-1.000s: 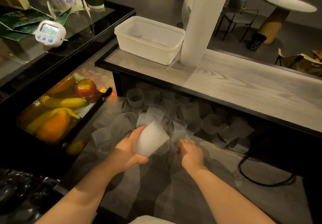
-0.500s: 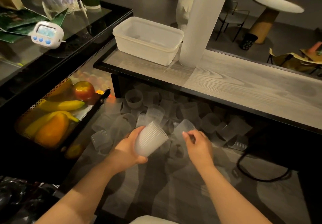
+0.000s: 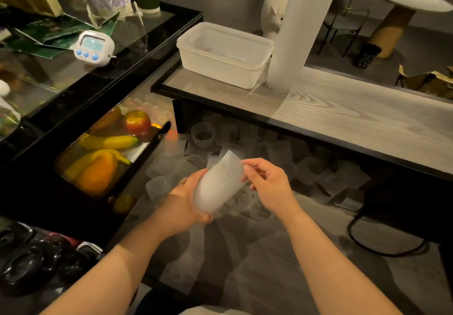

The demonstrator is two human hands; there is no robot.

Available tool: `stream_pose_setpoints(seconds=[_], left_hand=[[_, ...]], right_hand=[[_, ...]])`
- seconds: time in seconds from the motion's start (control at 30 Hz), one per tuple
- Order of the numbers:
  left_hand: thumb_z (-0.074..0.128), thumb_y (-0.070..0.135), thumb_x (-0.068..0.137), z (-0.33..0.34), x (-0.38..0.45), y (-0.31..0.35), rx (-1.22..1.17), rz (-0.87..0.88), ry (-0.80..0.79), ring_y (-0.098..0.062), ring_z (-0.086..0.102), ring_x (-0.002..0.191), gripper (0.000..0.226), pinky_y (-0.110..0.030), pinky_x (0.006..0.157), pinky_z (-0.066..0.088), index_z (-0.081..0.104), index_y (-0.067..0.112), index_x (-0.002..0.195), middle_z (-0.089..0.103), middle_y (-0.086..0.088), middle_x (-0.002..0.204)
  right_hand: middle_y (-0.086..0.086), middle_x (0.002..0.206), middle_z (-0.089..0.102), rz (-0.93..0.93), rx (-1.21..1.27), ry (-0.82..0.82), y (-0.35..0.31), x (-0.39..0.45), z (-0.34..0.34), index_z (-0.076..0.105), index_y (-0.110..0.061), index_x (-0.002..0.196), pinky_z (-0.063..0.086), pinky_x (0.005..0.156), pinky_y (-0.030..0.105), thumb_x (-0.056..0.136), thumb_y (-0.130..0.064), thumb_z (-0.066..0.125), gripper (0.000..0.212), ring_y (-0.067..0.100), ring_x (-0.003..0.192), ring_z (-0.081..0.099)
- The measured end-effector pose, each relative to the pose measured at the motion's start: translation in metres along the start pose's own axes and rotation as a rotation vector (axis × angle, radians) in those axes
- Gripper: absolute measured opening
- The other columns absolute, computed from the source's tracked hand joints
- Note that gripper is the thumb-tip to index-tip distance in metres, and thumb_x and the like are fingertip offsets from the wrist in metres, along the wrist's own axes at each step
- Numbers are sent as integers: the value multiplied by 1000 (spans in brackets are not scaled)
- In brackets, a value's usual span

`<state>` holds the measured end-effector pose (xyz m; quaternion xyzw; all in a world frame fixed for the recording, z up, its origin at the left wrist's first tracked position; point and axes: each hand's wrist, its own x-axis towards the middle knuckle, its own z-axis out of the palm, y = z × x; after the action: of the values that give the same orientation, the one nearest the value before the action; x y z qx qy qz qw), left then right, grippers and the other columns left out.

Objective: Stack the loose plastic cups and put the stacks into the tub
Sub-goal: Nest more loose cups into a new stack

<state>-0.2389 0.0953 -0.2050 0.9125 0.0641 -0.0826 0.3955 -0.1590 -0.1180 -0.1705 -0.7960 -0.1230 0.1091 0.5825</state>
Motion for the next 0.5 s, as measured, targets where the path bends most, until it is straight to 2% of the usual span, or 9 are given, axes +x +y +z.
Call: stream_pose_setpoints(seconds=[0.1, 0.17, 0.27, 0.33, 0.37, 0.43, 0.5], left_hand=[[87, 32, 64, -5, -1, 2, -1, -10, 42, -12, 43, 118, 108, -37, 95, 49, 18, 50, 146, 37, 16, 133], [87, 33, 65, -8, -2, 3, 9, -10, 52, -12, 43, 118, 108, -39, 96, 49, 19, 48, 147, 37, 16, 133], [86, 36, 65, -8, -3, 3, 30, -26, 61, -13, 43, 119, 108, -41, 97, 49, 17, 50, 146, 38, 15, 134], [86, 37, 65, -6, -4, 2, 66, -42, 56, -14, 43, 121, 108, -41, 98, 48, 14, 50, 146, 37, 14, 137], [85, 38, 66, -5, -5, 1, 87, -54, 50, -14, 43, 122, 109, -41, 98, 47, 13, 49, 146, 37, 13, 138], [85, 39, 66, -3, -7, -1, 115, -65, 42, -16, 43, 123, 109, -42, 99, 47, 12, 47, 148, 37, 12, 140], [84, 39, 67, -2, -8, -1, 133, -58, 30, -16, 43, 125, 109, -41, 100, 47, 12, 45, 149, 37, 10, 142]], right_hand=[[-16, 90, 69, -48, -170, -139, 2, -3, 6, 63, -44, 104, 56, 75, 27, 100, -26, 52, 22, 4, 75, 63], [-22, 100, 65, -109, -264, -189, 3, -6, 10, 62, -42, 117, 52, 80, 22, 101, -31, 47, 24, -4, 79, 61], [-24, 118, 60, -120, -206, -82, 13, -9, 7, 59, -35, 129, 50, 90, 22, 103, -35, 42, 32, -3, 100, 58], [-18, 114, 63, 2, -263, 38, 31, -9, 2, 62, -32, 121, 51, 91, 31, 102, -33, 44, 27, 3, 95, 58], [-12, 115, 64, 110, -386, 46, 42, -8, -1, 63, -32, 117, 51, 91, 35, 100, -30, 48, 23, 8, 96, 58], [-5, 123, 59, 347, -697, -66, 65, -12, -6, 59, -35, 118, 50, 93, 36, 93, -21, 51, 29, 19, 107, 59], [-4, 131, 56, 458, -842, -150, 84, -20, -8, 56, -37, 124, 48, 96, 34, 89, -19, 51, 40, 23, 117, 56]])
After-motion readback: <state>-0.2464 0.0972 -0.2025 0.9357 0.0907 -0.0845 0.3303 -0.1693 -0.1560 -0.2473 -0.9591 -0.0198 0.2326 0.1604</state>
